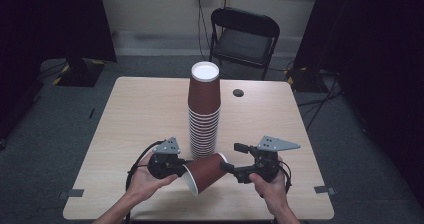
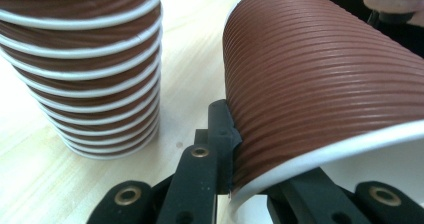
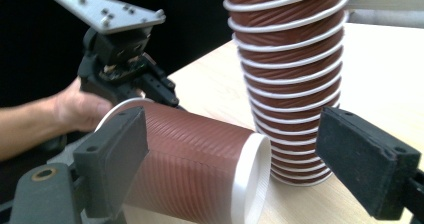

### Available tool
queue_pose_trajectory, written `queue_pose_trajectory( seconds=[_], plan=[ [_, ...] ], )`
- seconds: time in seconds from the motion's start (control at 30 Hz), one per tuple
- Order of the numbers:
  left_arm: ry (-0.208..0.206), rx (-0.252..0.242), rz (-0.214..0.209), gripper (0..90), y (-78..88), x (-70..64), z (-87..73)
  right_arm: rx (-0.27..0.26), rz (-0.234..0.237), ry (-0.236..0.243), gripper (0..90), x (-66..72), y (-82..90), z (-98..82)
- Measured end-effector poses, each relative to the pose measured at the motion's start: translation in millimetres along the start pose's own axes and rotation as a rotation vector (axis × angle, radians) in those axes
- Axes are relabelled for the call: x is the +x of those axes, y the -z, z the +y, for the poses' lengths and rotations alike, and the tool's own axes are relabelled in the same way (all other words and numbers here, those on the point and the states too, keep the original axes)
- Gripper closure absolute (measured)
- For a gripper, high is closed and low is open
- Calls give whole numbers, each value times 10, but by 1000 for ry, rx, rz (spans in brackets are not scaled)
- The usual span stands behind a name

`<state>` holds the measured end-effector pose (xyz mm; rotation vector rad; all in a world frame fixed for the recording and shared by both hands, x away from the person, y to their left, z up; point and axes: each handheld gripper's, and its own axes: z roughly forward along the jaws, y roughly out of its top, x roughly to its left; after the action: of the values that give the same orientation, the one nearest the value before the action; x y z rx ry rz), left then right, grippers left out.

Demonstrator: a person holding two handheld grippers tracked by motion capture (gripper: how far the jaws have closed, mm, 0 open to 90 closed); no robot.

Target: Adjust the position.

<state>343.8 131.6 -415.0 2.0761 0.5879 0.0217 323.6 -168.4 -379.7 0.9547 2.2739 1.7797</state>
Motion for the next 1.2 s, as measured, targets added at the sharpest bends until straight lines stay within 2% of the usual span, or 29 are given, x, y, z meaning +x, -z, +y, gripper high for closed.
queue_pose_trajectory(
  seconds=[0.03, 0.07, 0.17, 0.2, 0.3, 0.37, 0.4, 0.43, 0.47, 0.57, 0.6, 0.63, 0.67, 0.7, 0.73, 0.77, 0.8, 0.87, 0.97, 1.0, 1.03, 1.07, 1.1, 1.13, 1.17, 1.2],
  plan=[
    [3, 15, -6, 852, -4, 3, 13, 14, 0, 39, 132, 32, -11, -11],
    [-1, 18, 17, 852, -3, 1, 20, 23, -3, 54, 135, 45, -14, -16],
    [-3, 36, 4, 852, -3, 14, 27, 63, -9, 111, 164, 90, -44, -27],
    [-9, 43, 18, 853, -5, 9, 32, 78, -18, 132, 164, 110, -57, -29],
    [-18, 60, 19, 853, 2, 7, 54, 95, -19, 155, 160, 126, -77, -33],
    [3, 80, -3, 853, -2, 23, 69, 125, 0, 189, 144, 150, -114, -39],
    [3, 80, -3, 853, -2, 23, 69, 125, 0, 189, 144, 150, -114, -39],
    [33, 97, -1, 853, -14, 37, 73, 141, 13, 220, 138, 174, -138, -45],
    [39, 106, -2, 854, -8, 48, 81, 148, 23, 237, 135, 180, -145, -45],
    [53, 129, -19, 854, 1, 67, 106, 177, 49, 299, 133, 222, -189, -39],
    [53, 129, -19, 855, 1, 67, 106, 177, 49, 299, 133, 222, -189, -39],
    [60, 148, -29, 854, 2, 69, 120, 189, 76, 332, 132, 245, -224, -19],
    [63, 156, -32, 854, -1, 69, 126, 189, 76, 332, 132, 245, -224, -19],
    [64, 172, -38, 854, -14, 62, 137, 205, 82, 365, 130, 261, -256, -10],
    [64, 172, -38, 854, -14, 62, 137, 205, 82, 365, 130, 261, -256, -10],
    [74, 190, -45, 854, -20, 63, 147, 226, 92, 407, 131, 291, -293, -17],
    [79, 202, -48, 854, -26, 65, 156, 238, 93, 427, 130, 306, -313, -23],
    [85, 233, -37, 854, -24, 83, 194, 262, 98, 466, 131, 335, -347, -39],
    [92, 252, -33, 855, -30, 86, 220, 293, 106, 518, 130, 380, -396, -76],
    [91, 252, -46, 855, -33, 91, 232, 293, 106, 518, 130, 380, -396, -76],
    [92, 272, -45, 855, -42, 77, 259, 301, 92, 554, 126, 403, -419, -94],
    [92, 272, -45, 855, -42, 77, 259, 301, 92, 554, 126, 403, -419, -94],
    [84, 287, -40, 856, -48, 66, 295, 327, 64, 600, 98, 434, -444, -114],
    [84, 287, -40, 857, -48, 66, 295, 327, 64, 600, 98, 434, -444, -114],
    [88, 301, -42, 858, -53, 64, 337, 340, 50, 633, 88, 455, -456, -134],
    [88, 301, -42, 858, -53, 64, 337, 340, 50, 633, 88, 455, -456, -134]
  ],
)
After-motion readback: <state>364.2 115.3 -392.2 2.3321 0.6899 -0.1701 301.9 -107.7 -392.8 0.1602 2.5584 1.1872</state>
